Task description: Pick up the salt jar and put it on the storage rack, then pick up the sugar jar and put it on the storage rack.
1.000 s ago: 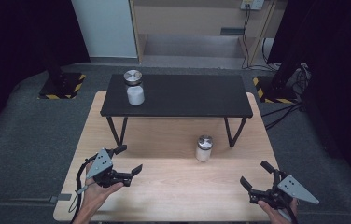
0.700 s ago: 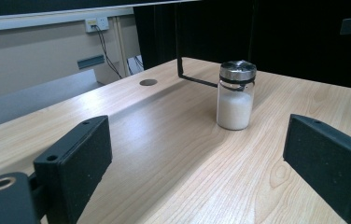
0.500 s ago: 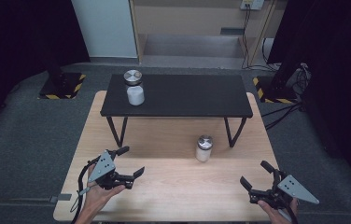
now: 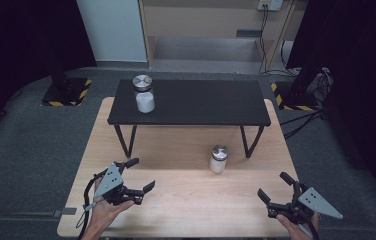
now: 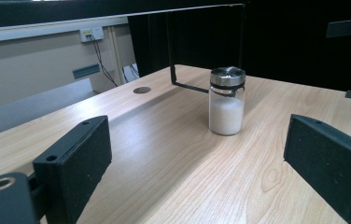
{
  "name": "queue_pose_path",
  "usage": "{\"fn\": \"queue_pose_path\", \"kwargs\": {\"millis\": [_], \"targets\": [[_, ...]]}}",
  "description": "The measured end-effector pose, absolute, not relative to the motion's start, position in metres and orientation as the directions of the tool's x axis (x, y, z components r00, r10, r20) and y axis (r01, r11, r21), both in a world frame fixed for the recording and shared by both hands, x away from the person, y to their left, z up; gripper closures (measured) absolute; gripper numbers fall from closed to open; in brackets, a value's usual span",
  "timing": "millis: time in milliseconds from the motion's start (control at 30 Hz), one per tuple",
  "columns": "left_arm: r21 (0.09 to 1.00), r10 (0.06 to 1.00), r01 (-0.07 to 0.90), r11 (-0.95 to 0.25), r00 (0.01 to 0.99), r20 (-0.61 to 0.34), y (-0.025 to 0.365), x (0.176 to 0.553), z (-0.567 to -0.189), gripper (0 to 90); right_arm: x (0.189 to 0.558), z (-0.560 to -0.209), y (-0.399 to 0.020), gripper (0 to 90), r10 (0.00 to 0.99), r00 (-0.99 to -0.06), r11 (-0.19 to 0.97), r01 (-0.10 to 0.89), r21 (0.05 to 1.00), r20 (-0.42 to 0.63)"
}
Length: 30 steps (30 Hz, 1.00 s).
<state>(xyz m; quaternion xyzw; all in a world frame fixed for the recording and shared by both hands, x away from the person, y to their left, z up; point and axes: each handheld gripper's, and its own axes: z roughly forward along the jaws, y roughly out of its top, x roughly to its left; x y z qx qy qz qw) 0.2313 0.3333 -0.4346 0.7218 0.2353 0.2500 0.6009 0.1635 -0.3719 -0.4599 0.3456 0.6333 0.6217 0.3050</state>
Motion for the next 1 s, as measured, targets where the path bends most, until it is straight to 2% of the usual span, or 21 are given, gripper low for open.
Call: {"fn": "queue_pose_path", "kwargs": {"millis": [533,1000], "targets": [[0.987,0.644,0.037,-0.158,0.761,0.075,0.337,0.231,-0.435,5.9,0.164,-0.458,-0.372,0.6,0.813,-0.581,0.008,0.059,0.998,0.028],[0.992,0.653,0.054,-0.114,0.757,0.034,0.342,0.231,-0.439,5.5,0.173,-0.447,-0.374,0.5,0.768,-0.64,0.012,0.069,0.998,0.035]]}}
